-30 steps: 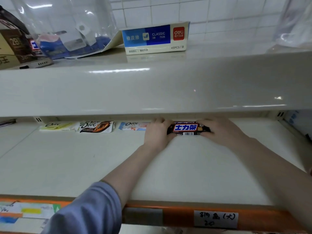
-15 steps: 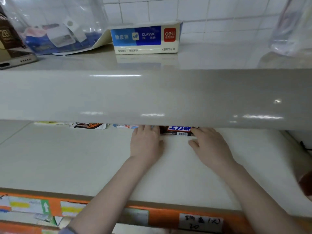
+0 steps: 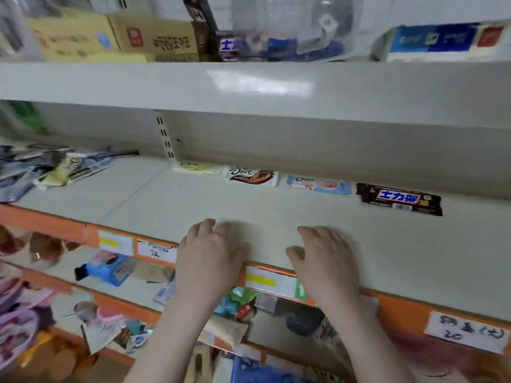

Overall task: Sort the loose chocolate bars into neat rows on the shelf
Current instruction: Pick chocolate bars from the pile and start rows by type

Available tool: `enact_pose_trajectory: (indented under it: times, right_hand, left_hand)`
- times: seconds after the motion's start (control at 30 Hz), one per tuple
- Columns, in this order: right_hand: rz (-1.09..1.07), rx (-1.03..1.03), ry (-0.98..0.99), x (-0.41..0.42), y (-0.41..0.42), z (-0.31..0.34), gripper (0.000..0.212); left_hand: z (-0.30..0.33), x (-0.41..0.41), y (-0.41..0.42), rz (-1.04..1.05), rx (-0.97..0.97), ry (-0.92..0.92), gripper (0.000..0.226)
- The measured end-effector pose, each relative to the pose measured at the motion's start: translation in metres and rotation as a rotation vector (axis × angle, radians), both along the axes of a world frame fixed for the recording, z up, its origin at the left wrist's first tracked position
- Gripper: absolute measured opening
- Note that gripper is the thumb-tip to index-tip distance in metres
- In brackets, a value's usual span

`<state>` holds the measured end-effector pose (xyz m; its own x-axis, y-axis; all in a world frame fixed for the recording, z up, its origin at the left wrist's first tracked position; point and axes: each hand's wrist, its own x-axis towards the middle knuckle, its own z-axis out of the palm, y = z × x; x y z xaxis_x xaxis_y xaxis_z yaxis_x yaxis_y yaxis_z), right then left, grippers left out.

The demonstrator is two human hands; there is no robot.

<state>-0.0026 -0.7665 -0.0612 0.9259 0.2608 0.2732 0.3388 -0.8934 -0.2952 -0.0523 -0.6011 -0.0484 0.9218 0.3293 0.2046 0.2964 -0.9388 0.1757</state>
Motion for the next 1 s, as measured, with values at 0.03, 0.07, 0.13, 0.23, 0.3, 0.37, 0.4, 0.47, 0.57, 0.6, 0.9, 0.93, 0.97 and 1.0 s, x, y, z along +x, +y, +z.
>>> enact_pose_trajectory:
  times: [0.03,0.07,0.13,0.23,0.3,0.37,0.4,0.47,0.57,0.6,0.9,0.93,0.97,1.0]
  right_hand:
    - [0.006,0.009,0.001,-0.008,0.024,0.0,0.036]
    - [0.014,0.024,0.004,-0.016,0.049,-0.001,0.037]
    - [0.045,0.043,0.017,-0.031,0.1,-0.003,0.04]
    - [0.1,0.063,0.027,-0.049,0.171,0.0,0.042]
    - [0.124,0.063,0.017,-0.057,0.217,0.006,0.043]
    - [0.144,0.065,0.0,-0.061,0.25,0.011,0.043]
    - [0.155,0.055,-0.011,-0.062,0.268,0.014,0.043]
    - [0.173,0.054,-0.025,-0.06,0.302,0.019,0.043]
    - [0.191,0.079,-0.028,-0.051,0.351,0.021,0.044]
    - [0.191,0.085,-0.031,-0.046,0.366,0.02,0.044]
    - [0.174,0.149,-0.036,0.024,0.51,0.012,0.041]
    - [0.167,0.16,-0.028,0.031,0.524,0.013,0.042]
    - [0.161,0.166,-0.016,0.038,0.538,0.015,0.042]
    - [0.155,0.164,0.001,0.045,0.549,0.017,0.04]
  left_hand:
    - [0.001,-0.011,0.024,0.009,0.003,-0.014,0.053]
    - [0.002,-0.022,0.048,0.02,0.005,-0.031,0.053]
    - [0.004,-0.046,0.099,0.05,0.002,-0.068,0.052]
    - [0.005,-0.077,0.168,0.108,0.01,-0.085,0.051]
    - [0.007,-0.095,0.212,0.144,-0.004,-0.087,0.05]
    - [0.008,-0.104,0.246,0.165,-0.011,-0.089,0.052]
    - [0.009,-0.108,0.264,0.185,-0.013,-0.096,0.053]
    - [0.012,-0.11,0.3,0.229,-0.011,-0.112,0.055]
    - [0.011,-0.103,0.351,0.268,0.0,-0.126,0.054]
    - [0.01,-0.099,0.367,0.272,0.003,-0.131,0.054]
    - [0.002,-0.029,0.512,0.263,0.076,-0.151,0.058]
    - [0.002,-0.02,0.526,0.261,0.072,-0.137,0.061]
    - [0.001,-0.011,0.539,0.261,0.07,-0.12,0.067]
    - [0.001,-0.003,0.551,0.26,0.072,-0.095,0.074]
